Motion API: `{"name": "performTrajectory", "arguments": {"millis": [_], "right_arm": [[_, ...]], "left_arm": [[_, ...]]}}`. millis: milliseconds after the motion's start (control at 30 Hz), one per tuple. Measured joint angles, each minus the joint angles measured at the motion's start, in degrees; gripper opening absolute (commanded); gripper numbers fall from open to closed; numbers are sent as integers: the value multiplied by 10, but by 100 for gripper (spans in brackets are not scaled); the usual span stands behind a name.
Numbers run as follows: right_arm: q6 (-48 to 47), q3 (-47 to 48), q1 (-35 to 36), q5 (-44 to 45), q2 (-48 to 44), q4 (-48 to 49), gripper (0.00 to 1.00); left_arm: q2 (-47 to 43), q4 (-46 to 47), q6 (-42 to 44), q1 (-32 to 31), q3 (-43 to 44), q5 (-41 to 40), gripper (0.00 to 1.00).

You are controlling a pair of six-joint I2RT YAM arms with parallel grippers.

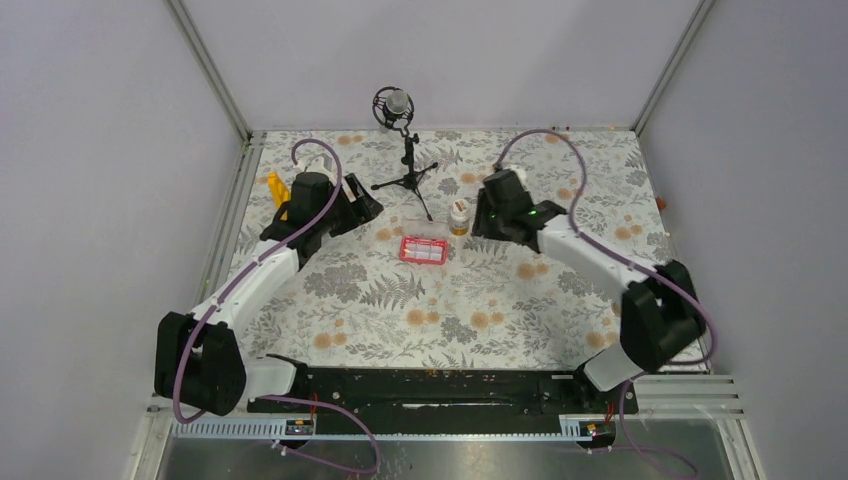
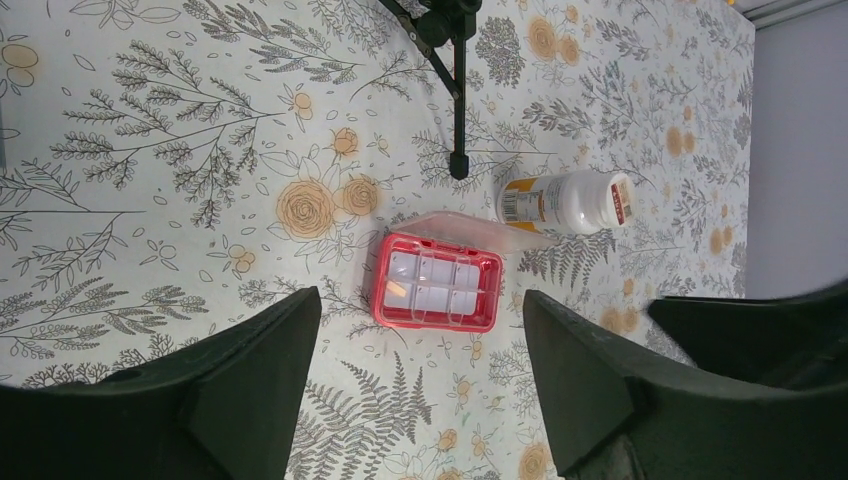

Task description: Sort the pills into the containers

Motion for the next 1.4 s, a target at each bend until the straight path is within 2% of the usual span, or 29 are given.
{"name": "performTrajectory", "arguments": {"millis": [67, 100, 167, 300, 467, 567, 767, 933, 1067, 1400], "right_arm": [[-1, 13, -26, -10, -44, -46, 64], [1, 24, -43, -8, -62, -72, 75], [8, 47, -81, 14, -95, -127, 83], [32, 57, -147, 84, -148, -230, 92], [66, 45, -239, 154, -189, -336, 97], [92, 27, -294, 196, -214, -379, 98], [161, -37, -359, 260, -269, -418, 99], [194, -83, -414, 275, -263, -440, 99], [209, -95, -428, 274, -260, -443, 99], [190, -128, -448, 253, -220, -385, 82]], "left_arm": [[-1, 0, 2, 0, 0, 0, 82], [-2, 0, 2, 0, 0, 0, 87], [-6, -1, 5, 0, 0, 0, 97], [-20, -2, 9, 0, 0, -3, 99], [-22, -7, 27, 0, 12, -5, 99], [-22, -11, 37, 0, 23, -3, 99], [2, -18, 41, 0, 45, -1, 99], [23, -29, 41, 0, 56, 3, 98], [33, -31, 40, 0, 64, 7, 98], [38, -34, 41, 0, 69, 11, 98]]}}
